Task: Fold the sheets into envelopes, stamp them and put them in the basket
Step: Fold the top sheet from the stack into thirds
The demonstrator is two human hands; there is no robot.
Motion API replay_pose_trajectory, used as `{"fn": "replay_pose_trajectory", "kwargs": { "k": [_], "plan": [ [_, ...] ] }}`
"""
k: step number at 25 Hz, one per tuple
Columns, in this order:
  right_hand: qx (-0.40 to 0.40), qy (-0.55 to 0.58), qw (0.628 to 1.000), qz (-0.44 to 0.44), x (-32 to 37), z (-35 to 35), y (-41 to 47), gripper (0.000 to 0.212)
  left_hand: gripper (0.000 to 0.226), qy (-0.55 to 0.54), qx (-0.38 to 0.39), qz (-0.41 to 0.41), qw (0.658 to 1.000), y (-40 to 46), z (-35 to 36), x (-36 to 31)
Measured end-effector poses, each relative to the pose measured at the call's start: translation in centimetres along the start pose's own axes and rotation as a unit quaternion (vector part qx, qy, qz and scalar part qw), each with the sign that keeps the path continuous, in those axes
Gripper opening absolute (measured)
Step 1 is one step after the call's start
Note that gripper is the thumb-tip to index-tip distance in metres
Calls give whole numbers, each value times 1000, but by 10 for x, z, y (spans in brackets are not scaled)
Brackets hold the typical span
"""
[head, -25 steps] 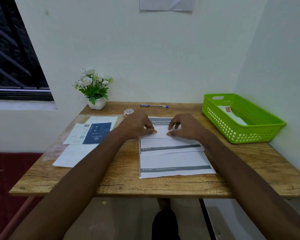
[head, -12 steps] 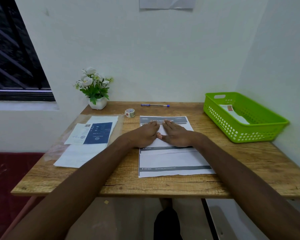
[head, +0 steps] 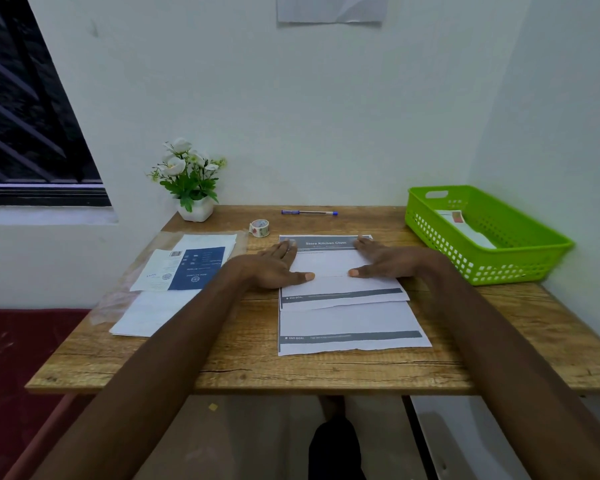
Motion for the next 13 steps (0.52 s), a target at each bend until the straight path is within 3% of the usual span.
{"fn": "replay_pose_trajectory", "kwargs": {
  "k": [5,11,13],
  "plan": [
    [-12,90,996,-10,-16,-11,-6,88,95,-25,-9,20,999,0,-7,8],
    [-68,141,987,-36,-19,-23,-7,74,78,-90,-202,38,974,-1,-33,21],
    [-105,140,984,-41,-18,-28,-8,67,72,-97,-230,48,967,-3,-37,21]
  ]
}}
Point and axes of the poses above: each hand's wrist, its own y-axis towards the middle knuckle, its own z-axis out of the palm, x = y × z, the point moved 6 cm from there along y, towards the middle knuckle, and after that the axes turned 6 degrees about y, right-handed, at the moved point
